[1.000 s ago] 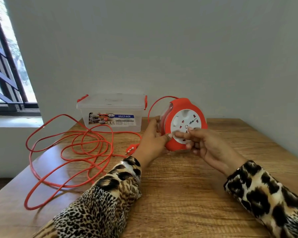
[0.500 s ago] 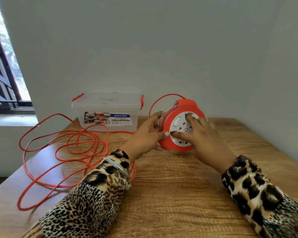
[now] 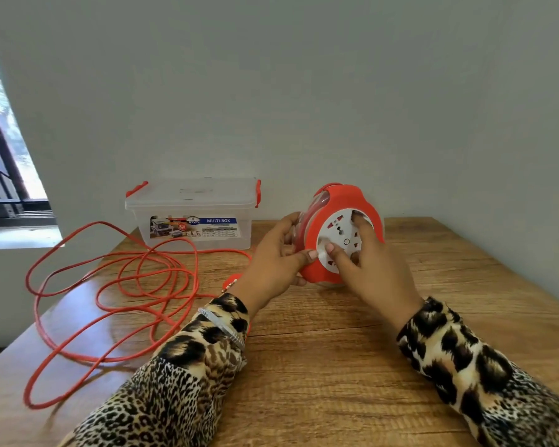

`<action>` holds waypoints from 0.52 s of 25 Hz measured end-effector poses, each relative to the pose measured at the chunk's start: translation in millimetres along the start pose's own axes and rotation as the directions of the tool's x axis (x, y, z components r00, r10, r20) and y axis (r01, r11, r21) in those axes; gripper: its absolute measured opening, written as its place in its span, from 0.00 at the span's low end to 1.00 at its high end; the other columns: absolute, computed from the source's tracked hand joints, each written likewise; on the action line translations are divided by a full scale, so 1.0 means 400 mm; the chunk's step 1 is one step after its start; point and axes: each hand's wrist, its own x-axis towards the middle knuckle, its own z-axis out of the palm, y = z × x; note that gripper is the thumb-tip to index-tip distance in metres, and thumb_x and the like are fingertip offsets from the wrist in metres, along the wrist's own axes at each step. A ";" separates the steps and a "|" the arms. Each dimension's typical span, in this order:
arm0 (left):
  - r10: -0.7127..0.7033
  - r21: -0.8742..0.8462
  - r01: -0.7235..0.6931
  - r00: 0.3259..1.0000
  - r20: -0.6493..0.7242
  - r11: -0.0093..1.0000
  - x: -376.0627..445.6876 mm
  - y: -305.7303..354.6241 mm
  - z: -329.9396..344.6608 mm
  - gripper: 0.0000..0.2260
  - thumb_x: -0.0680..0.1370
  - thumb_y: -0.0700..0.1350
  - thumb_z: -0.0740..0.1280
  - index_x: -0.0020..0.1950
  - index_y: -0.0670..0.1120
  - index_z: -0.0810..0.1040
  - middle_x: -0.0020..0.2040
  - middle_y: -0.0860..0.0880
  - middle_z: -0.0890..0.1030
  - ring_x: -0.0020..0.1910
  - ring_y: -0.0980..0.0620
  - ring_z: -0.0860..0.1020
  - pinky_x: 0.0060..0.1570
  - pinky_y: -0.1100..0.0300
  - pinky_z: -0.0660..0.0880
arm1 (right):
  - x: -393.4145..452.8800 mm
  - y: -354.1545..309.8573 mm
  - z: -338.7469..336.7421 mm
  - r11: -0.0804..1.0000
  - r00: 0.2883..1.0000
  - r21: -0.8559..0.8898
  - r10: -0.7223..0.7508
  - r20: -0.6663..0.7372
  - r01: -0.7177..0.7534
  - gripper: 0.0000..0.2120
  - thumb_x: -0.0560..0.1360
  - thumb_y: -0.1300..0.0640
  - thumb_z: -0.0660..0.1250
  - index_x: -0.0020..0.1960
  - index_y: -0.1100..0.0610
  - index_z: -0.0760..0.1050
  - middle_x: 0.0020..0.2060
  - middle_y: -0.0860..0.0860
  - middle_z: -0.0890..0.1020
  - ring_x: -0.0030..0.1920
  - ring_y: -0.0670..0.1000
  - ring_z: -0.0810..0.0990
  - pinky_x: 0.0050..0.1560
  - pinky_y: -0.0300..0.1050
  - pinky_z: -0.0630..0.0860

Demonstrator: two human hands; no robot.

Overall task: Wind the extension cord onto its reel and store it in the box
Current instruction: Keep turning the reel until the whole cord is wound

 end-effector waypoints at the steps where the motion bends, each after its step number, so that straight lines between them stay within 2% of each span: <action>1: 0.001 0.007 0.000 1.000 -0.003 1.000 -0.002 0.002 0.002 0.30 0.77 0.38 0.69 0.76 0.53 0.61 0.65 0.50 0.76 0.52 0.49 0.83 0.37 0.55 0.82 | 0.002 -0.001 -0.001 0.985 0.996 0.154 0.072 0.053 -0.079 0.35 0.75 0.36 0.59 0.76 0.50 0.53 0.45 0.49 0.83 0.46 0.50 0.82 0.37 0.41 0.73; 2: -0.002 0.008 0.002 1.000 -0.010 1.000 -0.005 0.004 0.004 0.31 0.77 0.38 0.68 0.76 0.53 0.61 0.65 0.50 0.76 0.53 0.49 0.82 0.37 0.55 0.82 | 0.006 -0.005 -0.005 0.924 0.979 0.332 0.158 0.127 -0.192 0.34 0.76 0.40 0.62 0.76 0.50 0.54 0.54 0.50 0.81 0.53 0.50 0.81 0.43 0.41 0.75; 3: -0.003 0.008 0.004 1.000 -0.020 1.000 -0.006 0.005 0.005 0.31 0.77 0.38 0.68 0.76 0.53 0.61 0.66 0.49 0.76 0.53 0.48 0.82 0.37 0.55 0.82 | 0.011 -0.008 -0.009 0.810 0.947 0.493 0.237 0.217 -0.316 0.33 0.76 0.45 0.65 0.76 0.51 0.55 0.60 0.51 0.78 0.55 0.50 0.79 0.46 0.42 0.77; 4: -0.006 0.008 0.006 1.000 -0.030 1.000 -0.007 0.005 0.008 0.31 0.77 0.37 0.68 0.76 0.53 0.60 0.66 0.49 0.76 0.53 0.48 0.82 0.38 0.54 0.83 | 0.014 -0.011 -0.011 0.662 0.901 0.612 0.294 0.318 -0.432 0.30 0.77 0.49 0.66 0.74 0.54 0.59 0.61 0.52 0.78 0.51 0.49 0.80 0.43 0.40 0.77; 6: -0.010 0.006 0.010 0.999 -0.041 1.000 -0.008 0.003 0.014 0.31 0.77 0.37 0.68 0.76 0.52 0.60 0.66 0.48 0.75 0.52 0.49 0.82 0.38 0.53 0.83 | 0.016 -0.017 -0.013 0.351 0.818 0.741 0.311 0.485 -0.573 0.19 0.77 0.58 0.64 0.67 0.63 0.69 0.49 0.55 0.84 0.35 0.46 0.79 0.30 0.37 0.73; 7: -0.010 0.007 0.010 0.999 -0.044 1.000 -0.007 0.001 0.015 0.31 0.77 0.37 0.68 0.77 0.52 0.60 0.66 0.48 0.75 0.51 0.50 0.82 0.37 0.54 0.82 | 0.017 -0.018 -0.018 0.253 0.802 0.766 0.291 0.522 -0.591 0.14 0.78 0.61 0.63 0.61 0.66 0.73 0.44 0.56 0.85 0.31 0.46 0.78 0.27 0.37 0.72; 8: -0.010 0.009 0.011 0.999 -0.047 1.000 -0.005 -0.001 0.015 0.32 0.77 0.37 0.68 0.77 0.52 0.60 0.66 0.48 0.74 0.50 0.51 0.82 0.37 0.54 0.82 | 0.018 -0.018 -0.025 0.217 0.801 0.776 0.271 0.534 -0.592 0.11 0.78 0.63 0.62 0.57 0.67 0.75 0.42 0.56 0.85 0.29 0.46 0.78 0.27 0.37 0.72; 10: -0.022 0.004 0.023 0.998 -0.059 1.000 -0.002 -0.003 0.006 0.32 0.77 0.37 0.69 0.77 0.52 0.60 0.66 0.47 0.74 0.50 0.51 0.81 0.37 0.54 0.83 | 0.020 -0.010 -0.039 0.249 0.819 0.782 0.230 0.526 -0.572 0.06 0.76 0.63 0.64 0.50 0.65 0.77 0.42 0.58 0.85 0.29 0.46 0.79 0.27 0.37 0.73; 11: -0.038 -0.010 0.038 0.997 -0.062 0.999 0.000 -0.004 0.000 0.31 0.77 0.37 0.69 0.76 0.51 0.60 0.66 0.47 0.74 0.50 0.50 0.81 0.36 0.54 0.83 | 0.020 -0.005 -0.046 0.313 0.826 0.765 0.233 0.513 -0.563 0.04 0.75 0.63 0.66 0.48 0.63 0.78 0.42 0.58 0.86 0.29 0.45 0.79 0.27 0.36 0.73; 12: -0.057 -0.030 0.055 0.997 -0.060 0.998 0.001 -0.005 -0.006 0.31 0.77 0.36 0.69 0.76 0.51 0.61 0.65 0.46 0.75 0.50 0.50 0.81 0.36 0.55 0.83 | 0.021 0.001 -0.051 0.424 0.845 0.731 0.262 0.467 -0.535 0.03 0.75 0.61 0.67 0.47 0.61 0.78 0.41 0.56 0.86 0.30 0.44 0.79 0.29 0.35 0.72; 13: -0.072 -0.050 0.069 0.996 -0.055 0.996 0.003 -0.006 -0.011 0.31 0.76 0.36 0.69 0.76 0.50 0.61 0.65 0.46 0.75 0.49 0.50 0.81 0.35 0.55 0.83 | 0.021 0.012 -0.054 0.581 0.885 0.668 0.292 0.363 -0.466 0.03 0.74 0.60 0.69 0.47 0.59 0.78 0.41 0.53 0.85 0.31 0.42 0.78 0.31 0.33 0.71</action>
